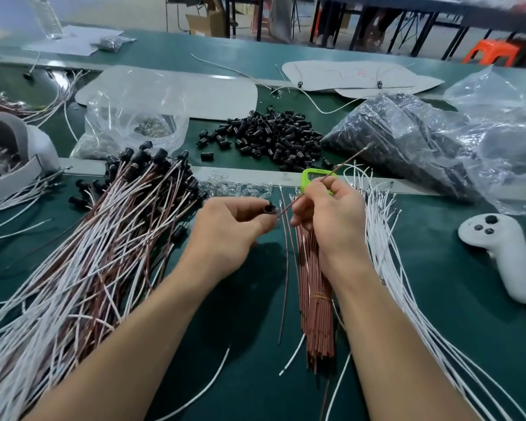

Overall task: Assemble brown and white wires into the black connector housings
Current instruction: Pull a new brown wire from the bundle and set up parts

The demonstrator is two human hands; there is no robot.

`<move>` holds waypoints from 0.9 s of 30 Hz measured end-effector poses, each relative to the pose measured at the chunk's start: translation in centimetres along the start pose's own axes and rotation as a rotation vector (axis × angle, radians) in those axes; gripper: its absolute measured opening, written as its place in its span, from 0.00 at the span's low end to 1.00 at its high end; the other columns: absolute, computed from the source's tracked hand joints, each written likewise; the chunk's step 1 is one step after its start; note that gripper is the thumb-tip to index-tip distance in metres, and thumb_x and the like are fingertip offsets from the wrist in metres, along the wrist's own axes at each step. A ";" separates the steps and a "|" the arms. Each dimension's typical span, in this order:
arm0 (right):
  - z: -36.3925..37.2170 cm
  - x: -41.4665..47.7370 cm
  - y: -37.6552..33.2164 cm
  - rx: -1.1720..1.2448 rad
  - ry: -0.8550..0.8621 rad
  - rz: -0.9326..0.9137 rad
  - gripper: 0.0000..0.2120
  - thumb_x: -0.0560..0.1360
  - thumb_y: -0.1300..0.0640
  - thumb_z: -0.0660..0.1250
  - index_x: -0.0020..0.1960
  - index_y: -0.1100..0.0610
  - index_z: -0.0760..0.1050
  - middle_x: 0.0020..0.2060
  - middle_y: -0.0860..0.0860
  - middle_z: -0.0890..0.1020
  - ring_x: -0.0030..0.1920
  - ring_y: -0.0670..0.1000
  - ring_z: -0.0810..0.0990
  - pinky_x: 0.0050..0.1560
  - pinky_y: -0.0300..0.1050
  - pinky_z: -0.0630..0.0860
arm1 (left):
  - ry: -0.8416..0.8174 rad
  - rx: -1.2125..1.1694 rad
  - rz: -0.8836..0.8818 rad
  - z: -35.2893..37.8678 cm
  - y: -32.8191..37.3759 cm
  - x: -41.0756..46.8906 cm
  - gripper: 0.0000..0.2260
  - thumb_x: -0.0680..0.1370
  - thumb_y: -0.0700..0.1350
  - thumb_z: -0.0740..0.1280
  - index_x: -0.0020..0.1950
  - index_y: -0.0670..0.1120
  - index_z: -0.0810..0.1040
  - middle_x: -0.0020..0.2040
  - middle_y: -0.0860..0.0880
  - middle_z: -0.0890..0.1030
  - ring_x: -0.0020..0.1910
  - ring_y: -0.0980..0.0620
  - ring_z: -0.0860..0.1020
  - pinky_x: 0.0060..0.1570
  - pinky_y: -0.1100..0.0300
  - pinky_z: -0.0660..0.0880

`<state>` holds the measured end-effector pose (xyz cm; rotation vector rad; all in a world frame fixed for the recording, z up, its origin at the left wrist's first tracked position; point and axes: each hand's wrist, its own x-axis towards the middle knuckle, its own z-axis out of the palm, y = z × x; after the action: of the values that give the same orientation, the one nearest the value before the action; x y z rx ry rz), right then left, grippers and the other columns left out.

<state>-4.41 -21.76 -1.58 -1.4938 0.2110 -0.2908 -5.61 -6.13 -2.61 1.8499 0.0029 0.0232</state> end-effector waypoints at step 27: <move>-0.6 -1.6 -0.7 0.039 -0.024 -0.230 0.07 0.80 0.59 0.68 0.43 0.52 0.79 0.36 0.53 0.87 0.33 0.54 0.86 0.32 0.38 0.76 | 0.029 -0.116 -0.002 -0.4 -0.4 0.4 0.23 0.71 0.27 0.74 0.40 0.59 0.88 0.39 0.52 0.87 0.37 0.59 0.83 0.40 0.68 0.78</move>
<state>-6.17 -21.87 -1.01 -1.4839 0.0133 -0.4590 -5.21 -5.61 -2.83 1.7332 0.0230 0.0475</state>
